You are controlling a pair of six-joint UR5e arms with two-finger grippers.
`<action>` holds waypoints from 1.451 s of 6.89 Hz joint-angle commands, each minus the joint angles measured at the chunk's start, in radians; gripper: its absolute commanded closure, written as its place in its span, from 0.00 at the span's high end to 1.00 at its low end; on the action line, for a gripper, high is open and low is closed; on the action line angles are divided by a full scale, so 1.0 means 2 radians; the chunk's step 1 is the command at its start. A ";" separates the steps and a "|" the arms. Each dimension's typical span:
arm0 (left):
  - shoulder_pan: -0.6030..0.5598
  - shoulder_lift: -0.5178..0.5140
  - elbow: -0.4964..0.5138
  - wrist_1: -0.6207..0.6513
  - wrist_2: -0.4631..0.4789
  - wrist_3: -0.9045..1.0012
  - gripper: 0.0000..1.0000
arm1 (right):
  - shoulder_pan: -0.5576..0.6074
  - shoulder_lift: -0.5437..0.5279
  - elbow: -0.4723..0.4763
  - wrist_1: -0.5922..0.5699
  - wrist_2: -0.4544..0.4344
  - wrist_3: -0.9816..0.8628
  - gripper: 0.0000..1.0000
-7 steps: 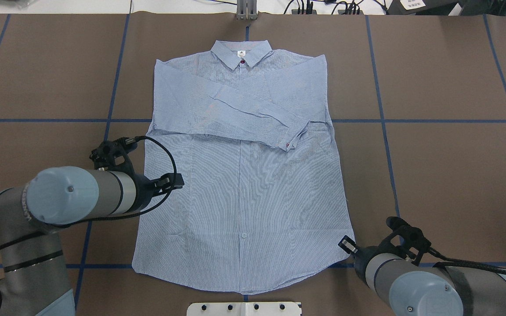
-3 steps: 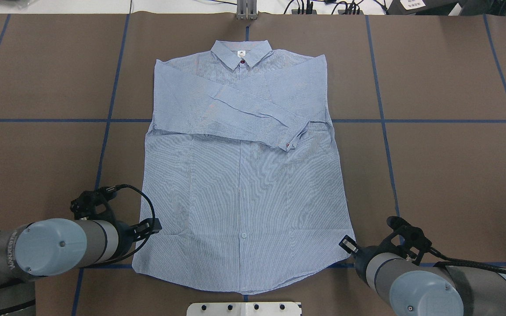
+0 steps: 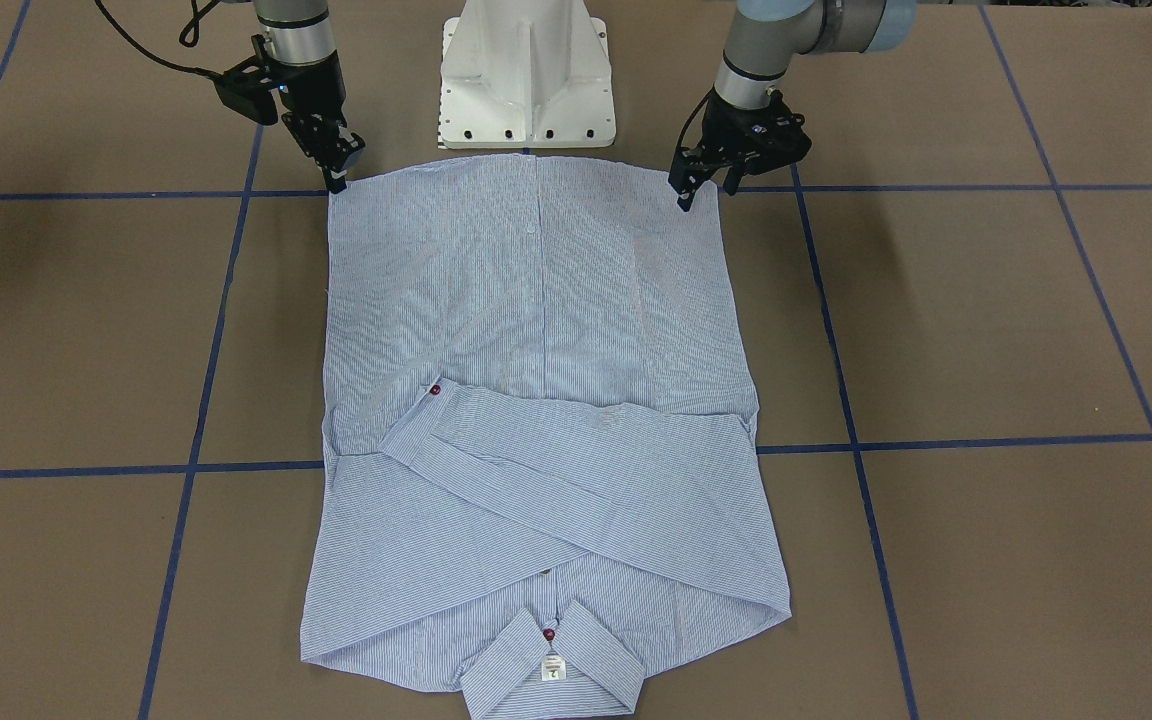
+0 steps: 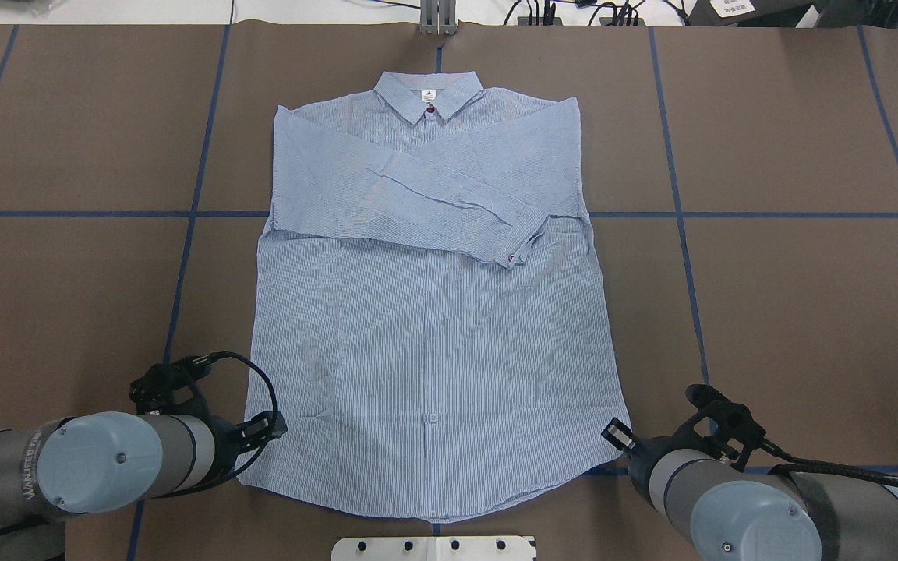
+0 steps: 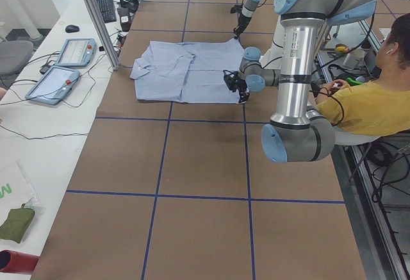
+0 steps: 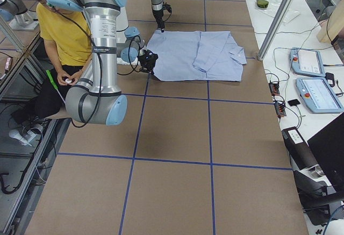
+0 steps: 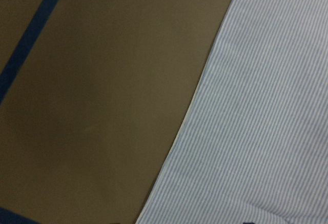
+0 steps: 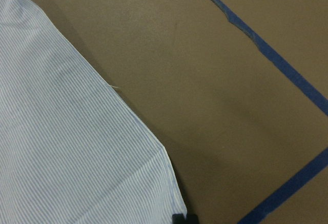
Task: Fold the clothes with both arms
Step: 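Grasp both hem corners nearest the robot with left and right grippers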
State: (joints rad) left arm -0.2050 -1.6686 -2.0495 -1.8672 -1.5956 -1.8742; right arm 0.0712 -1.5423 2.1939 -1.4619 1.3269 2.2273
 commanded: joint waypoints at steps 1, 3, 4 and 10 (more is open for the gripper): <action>0.010 0.013 0.002 -0.002 -0.002 -0.002 0.78 | 0.000 0.000 0.000 0.000 0.000 0.000 0.00; 0.013 0.020 0.000 -0.004 -0.003 -0.002 0.71 | 0.000 0.002 -0.001 0.000 0.000 0.000 0.00; 0.017 0.020 0.000 -0.004 -0.003 -0.002 0.69 | 0.000 0.001 0.000 0.000 0.000 0.001 0.00; 0.026 0.019 -0.012 -0.005 -0.004 -0.007 0.00 | 0.000 0.001 -0.002 0.000 0.000 0.000 0.00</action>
State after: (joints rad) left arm -0.1532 -1.6318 -2.0586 -1.8785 -1.6017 -1.8871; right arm 0.0706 -1.5405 2.1906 -1.4619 1.3267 2.2274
